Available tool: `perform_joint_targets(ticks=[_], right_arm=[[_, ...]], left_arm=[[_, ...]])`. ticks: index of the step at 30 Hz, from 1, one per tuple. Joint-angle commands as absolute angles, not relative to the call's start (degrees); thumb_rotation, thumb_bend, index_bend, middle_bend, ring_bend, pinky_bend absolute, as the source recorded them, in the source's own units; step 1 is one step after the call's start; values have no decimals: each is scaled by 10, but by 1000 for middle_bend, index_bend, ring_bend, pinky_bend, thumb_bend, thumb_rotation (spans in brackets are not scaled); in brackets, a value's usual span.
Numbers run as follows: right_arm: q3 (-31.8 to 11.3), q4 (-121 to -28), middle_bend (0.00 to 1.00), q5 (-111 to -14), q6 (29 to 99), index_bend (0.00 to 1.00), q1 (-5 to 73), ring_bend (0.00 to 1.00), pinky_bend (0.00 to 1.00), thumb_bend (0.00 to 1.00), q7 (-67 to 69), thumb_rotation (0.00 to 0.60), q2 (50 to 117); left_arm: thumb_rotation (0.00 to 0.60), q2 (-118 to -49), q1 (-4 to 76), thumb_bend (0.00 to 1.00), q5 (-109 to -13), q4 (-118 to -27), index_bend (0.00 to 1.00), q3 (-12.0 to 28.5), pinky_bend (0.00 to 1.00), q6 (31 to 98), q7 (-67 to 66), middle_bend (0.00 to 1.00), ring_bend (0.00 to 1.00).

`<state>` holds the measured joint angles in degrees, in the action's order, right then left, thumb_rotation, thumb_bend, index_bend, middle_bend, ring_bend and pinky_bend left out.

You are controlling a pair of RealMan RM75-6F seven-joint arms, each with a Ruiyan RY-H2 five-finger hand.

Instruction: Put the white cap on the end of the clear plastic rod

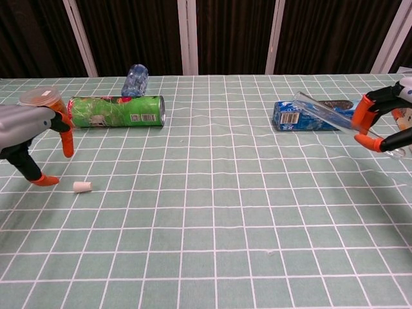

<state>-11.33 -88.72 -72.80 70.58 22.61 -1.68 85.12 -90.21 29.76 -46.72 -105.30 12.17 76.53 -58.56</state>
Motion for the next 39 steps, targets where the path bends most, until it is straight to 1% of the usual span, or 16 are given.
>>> perform_joint_targets(ticks=[1,7,17,39], right_arm=[[-114,-886,584,-727,706,775,225,381,216,586,-15,600,851],[-115,-883,584,-726,704,776,226,381,216,587,-11,600,851],[-114,-883,586,-728,705,779,226,380,216,587,-11,600,853],[-114,-882,586,-729,705,780,225,381,216,590,-7,600,853]], left_arm=[[600,-923,308,307,-455,-1033,446,115,0,777,-596,117,0],[600,-942,315,312,-443,-1004,465,112,0,784,-595,118,0],[600,-982,329,367,-438,-963,469,108,0,789,-584,116,0],[600,-1015,336,370,-424,-926,498,109,0,803,-573,115,0]])
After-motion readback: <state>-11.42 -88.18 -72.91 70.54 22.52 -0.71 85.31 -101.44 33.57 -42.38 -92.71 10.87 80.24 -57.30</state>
